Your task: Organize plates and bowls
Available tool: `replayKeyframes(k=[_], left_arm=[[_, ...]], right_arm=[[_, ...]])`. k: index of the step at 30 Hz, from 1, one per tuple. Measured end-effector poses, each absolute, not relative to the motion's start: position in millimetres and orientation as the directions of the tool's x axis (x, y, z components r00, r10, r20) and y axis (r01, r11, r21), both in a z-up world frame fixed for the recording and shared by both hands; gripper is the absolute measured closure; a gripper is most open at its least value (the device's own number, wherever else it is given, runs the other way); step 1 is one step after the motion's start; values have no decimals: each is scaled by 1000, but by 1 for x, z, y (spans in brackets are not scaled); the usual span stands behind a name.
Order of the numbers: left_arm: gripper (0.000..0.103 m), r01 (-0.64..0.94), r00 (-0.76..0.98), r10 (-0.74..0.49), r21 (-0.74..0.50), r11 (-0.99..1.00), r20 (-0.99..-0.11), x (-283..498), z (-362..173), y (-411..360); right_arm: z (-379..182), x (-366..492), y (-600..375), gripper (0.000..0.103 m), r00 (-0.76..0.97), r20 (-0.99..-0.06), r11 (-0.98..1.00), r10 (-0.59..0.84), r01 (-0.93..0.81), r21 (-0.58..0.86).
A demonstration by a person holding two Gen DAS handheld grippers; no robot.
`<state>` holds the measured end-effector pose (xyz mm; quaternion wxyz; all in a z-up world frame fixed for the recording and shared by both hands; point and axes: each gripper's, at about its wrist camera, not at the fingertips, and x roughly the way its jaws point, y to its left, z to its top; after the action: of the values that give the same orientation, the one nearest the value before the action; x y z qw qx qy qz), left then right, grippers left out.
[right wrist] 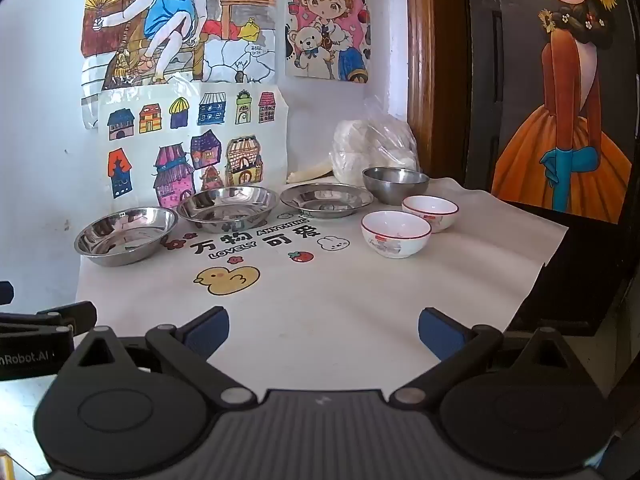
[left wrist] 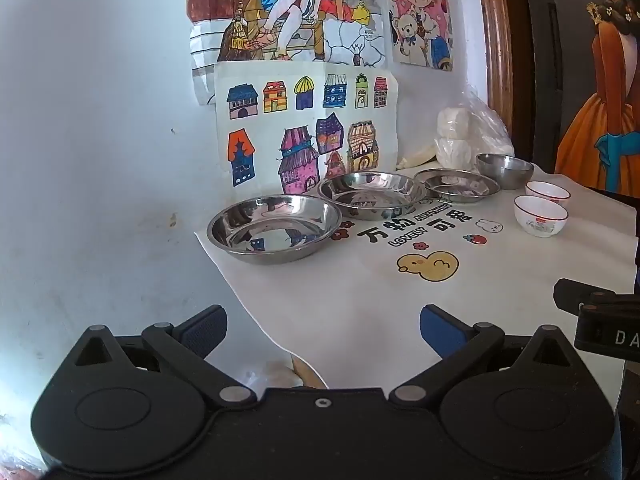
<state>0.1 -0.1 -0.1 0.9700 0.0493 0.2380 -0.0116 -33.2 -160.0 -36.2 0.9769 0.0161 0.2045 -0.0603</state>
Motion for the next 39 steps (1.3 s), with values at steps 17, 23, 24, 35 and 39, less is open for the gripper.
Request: replayKeyframes(k=[17, 23, 24, 35, 39], left_arm=[[1, 50, 885, -4, 86, 995, -466, 2, -2, -5], [1, 52, 885, -8, 83, 995, -466, 3, -2, -4], [1, 52, 885, -7, 83, 995, -466, 3, -3, -4], [1, 52, 882, -9, 79, 995, -471, 4, -5, -4], [1, 52, 882, -9, 79, 995, -472, 5, -6, -4]], right_arm=[[-34, -31, -159, 0, 907, -407, 992, -113, 125, 4], [-36, -30, -159, 0, 906, -408, 992, -114, 125, 2], [-37, -29, -158, 0, 906, -408, 992, -114, 125, 2], [-38, -28, -158, 0, 904, -411, 992, -115, 126, 0], [-38, -28, -158, 0, 904, -413, 992, -114, 126, 0]])
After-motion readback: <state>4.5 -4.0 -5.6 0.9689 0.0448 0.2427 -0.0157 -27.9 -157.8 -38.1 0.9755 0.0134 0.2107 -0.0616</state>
